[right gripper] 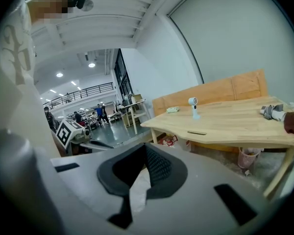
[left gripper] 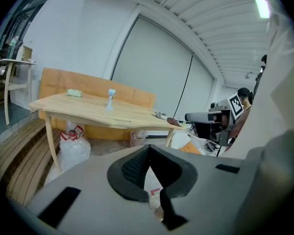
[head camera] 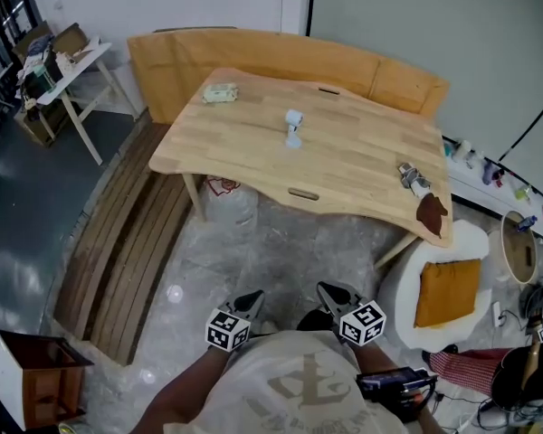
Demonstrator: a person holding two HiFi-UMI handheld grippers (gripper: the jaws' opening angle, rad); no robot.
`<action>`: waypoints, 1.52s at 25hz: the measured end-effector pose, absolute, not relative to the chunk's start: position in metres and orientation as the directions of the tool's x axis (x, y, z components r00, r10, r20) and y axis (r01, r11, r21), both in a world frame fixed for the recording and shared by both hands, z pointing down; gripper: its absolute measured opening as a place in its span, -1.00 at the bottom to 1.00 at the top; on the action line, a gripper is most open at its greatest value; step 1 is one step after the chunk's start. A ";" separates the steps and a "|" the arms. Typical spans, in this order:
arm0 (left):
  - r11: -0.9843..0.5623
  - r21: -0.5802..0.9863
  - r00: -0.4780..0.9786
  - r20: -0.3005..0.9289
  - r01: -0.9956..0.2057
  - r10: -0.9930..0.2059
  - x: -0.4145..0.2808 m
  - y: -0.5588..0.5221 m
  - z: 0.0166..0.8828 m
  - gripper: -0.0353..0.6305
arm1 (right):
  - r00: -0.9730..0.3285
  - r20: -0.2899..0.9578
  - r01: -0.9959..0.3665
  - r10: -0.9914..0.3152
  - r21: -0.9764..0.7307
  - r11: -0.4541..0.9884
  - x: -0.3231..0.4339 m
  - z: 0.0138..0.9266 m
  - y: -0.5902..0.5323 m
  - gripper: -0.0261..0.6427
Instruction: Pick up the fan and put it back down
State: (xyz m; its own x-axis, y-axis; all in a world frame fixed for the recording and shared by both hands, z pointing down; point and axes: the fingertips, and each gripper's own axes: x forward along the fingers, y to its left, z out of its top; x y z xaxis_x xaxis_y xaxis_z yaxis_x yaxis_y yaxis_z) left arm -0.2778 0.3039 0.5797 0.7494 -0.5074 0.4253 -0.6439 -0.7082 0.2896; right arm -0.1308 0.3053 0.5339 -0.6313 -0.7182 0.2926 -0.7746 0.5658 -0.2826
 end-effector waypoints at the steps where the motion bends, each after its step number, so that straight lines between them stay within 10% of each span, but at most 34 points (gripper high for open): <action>1: -0.709 0.292 0.751 0.427 -0.641 -0.503 -0.276 0.303 0.581 -0.86 | -0.627 0.293 -0.778 -0.722 -0.282 0.561 -0.128 0.533 0.304 -0.88; 38: -0.713 0.232 0.699 0.533 -0.662 -0.476 -0.020 0.182 0.565 -0.86 | -0.672 0.285 -0.731 -0.684 -0.402 0.551 0.124 0.556 0.189 -0.88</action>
